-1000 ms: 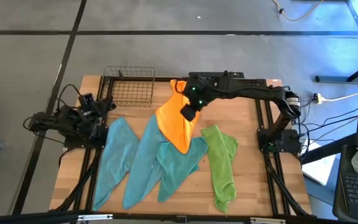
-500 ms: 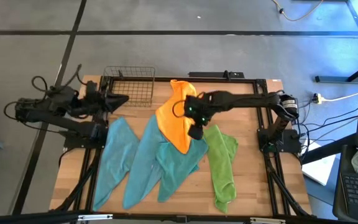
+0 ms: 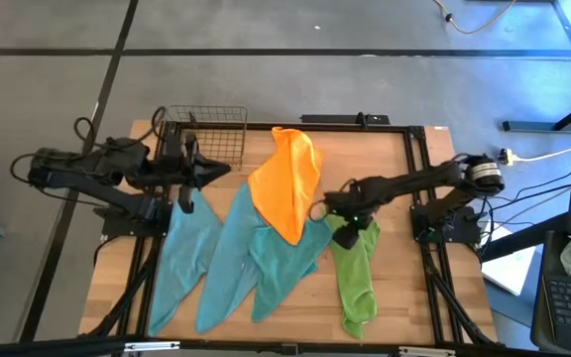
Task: Fold microfiber towels
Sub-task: Prepare the microfiber cloths on the table
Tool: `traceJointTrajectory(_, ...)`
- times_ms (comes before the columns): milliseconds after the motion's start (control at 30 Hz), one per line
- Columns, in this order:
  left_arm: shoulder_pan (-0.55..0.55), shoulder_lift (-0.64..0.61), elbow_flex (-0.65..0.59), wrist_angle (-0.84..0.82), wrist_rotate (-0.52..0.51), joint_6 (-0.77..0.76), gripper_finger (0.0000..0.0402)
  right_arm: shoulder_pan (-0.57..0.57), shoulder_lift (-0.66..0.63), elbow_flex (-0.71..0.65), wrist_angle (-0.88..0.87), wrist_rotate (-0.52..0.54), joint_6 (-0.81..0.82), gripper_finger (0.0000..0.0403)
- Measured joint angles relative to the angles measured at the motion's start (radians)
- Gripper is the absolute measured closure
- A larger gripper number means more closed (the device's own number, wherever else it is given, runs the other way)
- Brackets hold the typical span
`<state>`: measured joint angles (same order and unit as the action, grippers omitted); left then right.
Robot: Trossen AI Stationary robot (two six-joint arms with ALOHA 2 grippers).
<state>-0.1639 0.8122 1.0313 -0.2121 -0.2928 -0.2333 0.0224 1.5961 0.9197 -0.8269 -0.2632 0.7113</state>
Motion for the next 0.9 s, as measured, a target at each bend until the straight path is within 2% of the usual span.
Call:
traceJointTrajectory(133, -0.027, 0.014, 0.0, 0.001, 0.0, -0.024, 0.0388, 0.016, -0.017, -0.059, 0.11, -0.006, 0.011, 0.0201)
traceJointTrajectory(267, -0.045, 0.013, 0.0, 0.002, -0.002, -0.028, 0.0388, 0.036, -0.014, -0.117, 0.206, -0.035, -0.047, 0.0201)
traceJointTrajectory(567, -0.079, 0.01, 0.0, -0.048, -0.017, -0.141, 0.0388, -0.043, -0.016, -0.198, 0.172, -0.011, -0.106, 0.0201)
traceJointTrajectory(667, -0.082, 0.014, 0.0, -0.111, -0.019, -0.224, 0.0388, -0.099, -0.015, -0.186, 0.069, 0.112, -0.112, 0.0209)
traceJointTrajectory(800, -0.082, 0.014, 0.0, -0.176, -0.019, -0.351, 0.0388, -0.188, -0.009, -0.161, -0.046, 0.354, -0.12, 0.0226)
traceJointTrajectory(900, -0.082, 0.014, 0.0, -0.198, 0.001, -0.391, 0.0388, -0.26, 0.0, -0.121, -0.184, 0.539, -0.148, 0.023)
